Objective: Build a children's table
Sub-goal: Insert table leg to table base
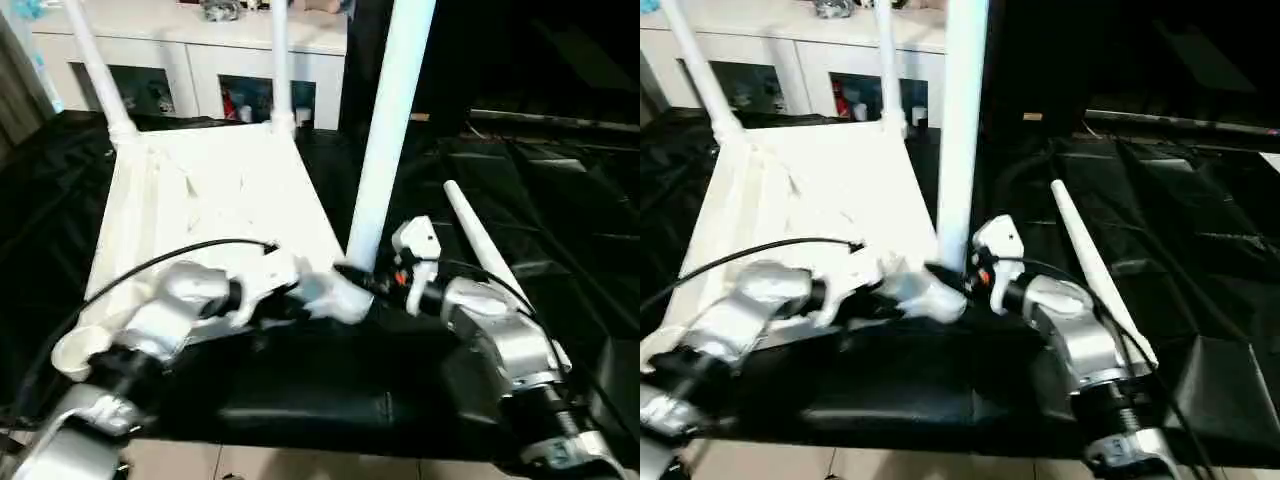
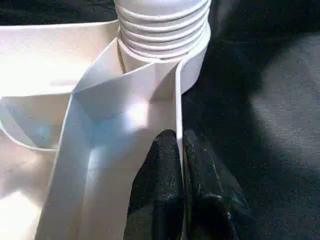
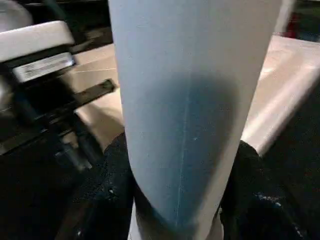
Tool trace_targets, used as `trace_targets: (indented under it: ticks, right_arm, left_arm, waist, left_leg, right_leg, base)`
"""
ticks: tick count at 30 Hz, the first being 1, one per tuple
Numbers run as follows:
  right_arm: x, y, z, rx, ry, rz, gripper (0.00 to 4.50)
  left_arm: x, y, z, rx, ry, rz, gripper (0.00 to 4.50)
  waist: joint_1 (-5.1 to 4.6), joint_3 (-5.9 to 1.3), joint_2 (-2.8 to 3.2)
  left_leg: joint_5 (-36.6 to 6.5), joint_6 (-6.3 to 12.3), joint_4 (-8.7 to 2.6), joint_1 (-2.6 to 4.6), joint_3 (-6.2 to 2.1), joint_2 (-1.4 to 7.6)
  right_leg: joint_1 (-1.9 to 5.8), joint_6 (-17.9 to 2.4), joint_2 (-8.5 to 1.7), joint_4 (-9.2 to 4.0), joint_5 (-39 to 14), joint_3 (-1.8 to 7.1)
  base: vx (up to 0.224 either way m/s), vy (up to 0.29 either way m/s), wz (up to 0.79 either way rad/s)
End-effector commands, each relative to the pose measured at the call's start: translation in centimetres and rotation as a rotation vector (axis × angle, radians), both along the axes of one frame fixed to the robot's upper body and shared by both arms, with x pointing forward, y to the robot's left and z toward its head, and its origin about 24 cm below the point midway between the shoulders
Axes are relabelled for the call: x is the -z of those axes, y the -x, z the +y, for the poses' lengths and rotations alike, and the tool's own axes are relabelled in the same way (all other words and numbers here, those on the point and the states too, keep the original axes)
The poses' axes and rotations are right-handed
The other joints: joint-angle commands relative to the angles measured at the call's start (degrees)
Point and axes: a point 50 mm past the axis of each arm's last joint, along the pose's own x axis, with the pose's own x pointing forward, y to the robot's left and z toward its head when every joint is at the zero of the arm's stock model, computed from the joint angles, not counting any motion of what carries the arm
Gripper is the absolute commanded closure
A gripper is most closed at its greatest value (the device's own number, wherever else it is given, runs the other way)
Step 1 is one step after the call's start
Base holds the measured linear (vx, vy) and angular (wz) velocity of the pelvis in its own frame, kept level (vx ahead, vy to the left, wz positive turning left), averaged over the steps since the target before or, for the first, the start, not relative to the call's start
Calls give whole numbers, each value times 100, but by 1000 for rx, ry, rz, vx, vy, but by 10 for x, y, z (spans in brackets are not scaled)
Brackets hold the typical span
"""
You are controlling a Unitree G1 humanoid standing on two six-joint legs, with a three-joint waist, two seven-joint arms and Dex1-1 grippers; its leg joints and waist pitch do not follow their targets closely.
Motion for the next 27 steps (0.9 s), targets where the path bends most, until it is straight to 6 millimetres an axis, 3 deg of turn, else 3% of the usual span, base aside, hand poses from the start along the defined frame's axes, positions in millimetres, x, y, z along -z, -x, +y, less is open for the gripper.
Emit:
trace_targets:
  ticks: [1,7,13,15,16,17,18,19,20,21,22,23,24,25,26,27]
  right_arm:
    - [43,19,-8,-48,119,216,262]
    - [42,27,-12,-146,111,232,262]
    - [48,18,-15,-27,149,222,262]
    - [52,10,-18,83,175,221,262]
    - [56,2,-22,204,203,216,262]
    - [57,1,-22,227,202,217,262]
    - [58,-3,-23,289,200,222,262]
    - [59,-6,-23,335,189,230,262]
    - [59,-8,-22,374,181,236,262]
    - [59,-11,-21,421,175,238,262]
    - [59,-15,-19,465,174,238,262]
    - [59,-18,-17,513,175,237,262]
    - [59,-21,-15,550,171,239,262]
    - [58,-28,-10,625,164,239,262]
    - [57,-31,-7,665,160,240,262]
    - [57,-31,-7,670,158,241,262]
  left_arm:
    - [-20,9,-23,186,114,-4,450]
    - [-23,15,-19,234,108,47,450]
    - [-18,0,-19,106,67,-52,450]
    - [-15,-8,-19,20,45,-80,450]
    - [-15,-15,-19,-56,44,-94,450]
    - [-15,-16,-19,-65,44,-96,450]
    - [-15,-19,-20,-91,45,-103,450]
    - [-16,-21,-21,-115,49,-102,450]
    - [-17,-23,-23,-135,52,-101,450]
    - [-18,-26,-25,-155,60,-105,450]
    - [-19,-29,-27,-184,63,-109,450]
    - [-20,-32,-29,-215,65,-115,450]
    - [-20,-34,-31,-239,64,-120,450]
    - [-22,-40,-35,-302,67,-124,450]
    - [-22,-43,-38,-336,69,-125,450]
    - [-22,-43,-38,-339,69,-125,450]
  waist:
    - [-5,-305,52]
    - [10,-286,68]
    - [-4,-238,42]
    - [-43,-174,43]
    - [-90,-162,28]
    - [-172,-128,79]
    - [-287,-138,150]
    - [-315,-111,265]
    - [-184,-130,377]
    - [-46,-101,321]
    - [-1,-155,157]
    - [-44,-27,-3]
    - [-115,-23,-145]
    - [-166,-34,-59]
    - [-297,-63,245]
    - [-342,-81,360]
  left_leg:
    - [-2254,-37,-479,102,-28,105]
    - [-2362,-43,-481,127,-19,104]
    - [-2758,-140,-473,177,-40,89]
    - [-3085,-194,-458,219,-71,55]
    - [-3323,-248,-390,303,-108,14]
    - [-3604,-248,-345,409,-147,-10]
    - [-3965,-239,-448,376,-238,61]
    - [-4396,-274,-599,329,-309,147]
    - [-5157,-321,-1111,-270,-407,370]
    - [-5267,-256,-1217,-305,-302,384]
    - [-4675,-201,-1043,198,-85,205]
    - [-3414,-391,130,779,-126,-188]
    - [-2579,-250,500,762,-91,-252]
    - [-1771,-178,436,380,-226,-174]
    - [-2945,-422,-139,117,-394,48]
    - [-3731,-496,-408,-108,-517,151]
  right_leg:
    - [206,-1003,-260,-427,-2143,160]
    - [189,-1041,-257,-444,-2251,164]
    - [119,-799,-272,-550,-3084,140]
    - [72,-529,-277,-658,-3905,75]
    - [38,-263,-289,-783,-4535,-36]
    - [2,-67,-261,-963,-4890,-245]
    - [186,-50,-237,-981,-4482,-465]
    - [317,-117,-185,-880,-4045,-592]
    - [957,-448,-207,372,-2157,-420]
    - [889,-399,-144,472,-1544,-330]
    - [427,-477,-171,271,-2260,-34]
    - [-295,-254,-657,-1080,-5773,-179]
    - [-349,-89,-839,-1254,-6632,-190]
    - [132,17,-987,-1142,-6702,-403]
    - [509,108,-683,-796,-5398,-813]
    - [699,1,-518,-468,-4382,-807]
  base:
    - [0,0,0]
    - [0,0,0]
    - [0,0,0]
    - [0,0,0]
    - [-75,3,-5]
    - [-87,32,-11]
    - [-87,32,-11]
    - [-68,57,-21]
    - [0,0,0]
    - [-117,23,-10]
    - [-55,-61,0]
    - [-55,-61,0]
    - [2,-76,-14]
    - [-6,20,-42]
    - [-6,20,-42]
    - [49,107,-50]
